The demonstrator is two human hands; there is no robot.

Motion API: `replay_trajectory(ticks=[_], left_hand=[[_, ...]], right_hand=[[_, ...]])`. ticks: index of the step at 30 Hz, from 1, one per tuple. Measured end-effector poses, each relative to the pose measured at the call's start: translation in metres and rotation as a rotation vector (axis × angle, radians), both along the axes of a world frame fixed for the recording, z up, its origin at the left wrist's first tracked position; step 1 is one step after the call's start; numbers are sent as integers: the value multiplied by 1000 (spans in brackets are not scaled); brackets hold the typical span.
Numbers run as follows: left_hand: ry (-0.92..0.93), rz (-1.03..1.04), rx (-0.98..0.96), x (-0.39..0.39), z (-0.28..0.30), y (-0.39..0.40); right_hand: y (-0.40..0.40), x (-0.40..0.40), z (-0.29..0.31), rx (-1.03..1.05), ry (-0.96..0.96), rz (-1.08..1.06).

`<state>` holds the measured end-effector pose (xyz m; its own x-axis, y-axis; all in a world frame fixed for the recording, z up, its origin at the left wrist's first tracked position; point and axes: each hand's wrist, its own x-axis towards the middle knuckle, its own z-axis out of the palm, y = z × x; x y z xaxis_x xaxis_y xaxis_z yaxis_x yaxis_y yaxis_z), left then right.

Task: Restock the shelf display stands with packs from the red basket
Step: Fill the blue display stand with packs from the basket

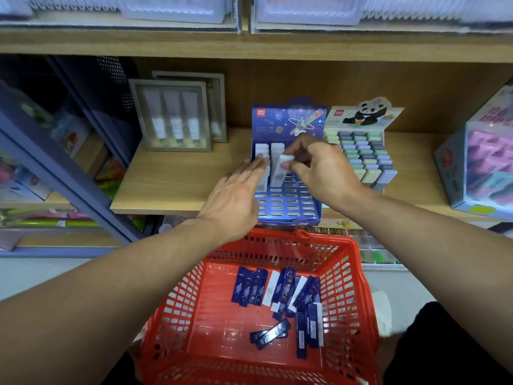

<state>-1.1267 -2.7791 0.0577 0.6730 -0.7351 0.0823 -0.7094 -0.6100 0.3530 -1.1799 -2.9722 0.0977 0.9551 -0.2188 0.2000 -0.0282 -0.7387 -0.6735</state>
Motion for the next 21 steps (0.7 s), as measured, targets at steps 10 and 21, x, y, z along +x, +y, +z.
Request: replay_trajectory(ticks=[10,21], left_hand=[[5,6,29,2,3,2],[15,9,87,0,4,2]], right_hand=[[3,3,-4,-84,68,14],[12,10,1,-120,17,-56]])
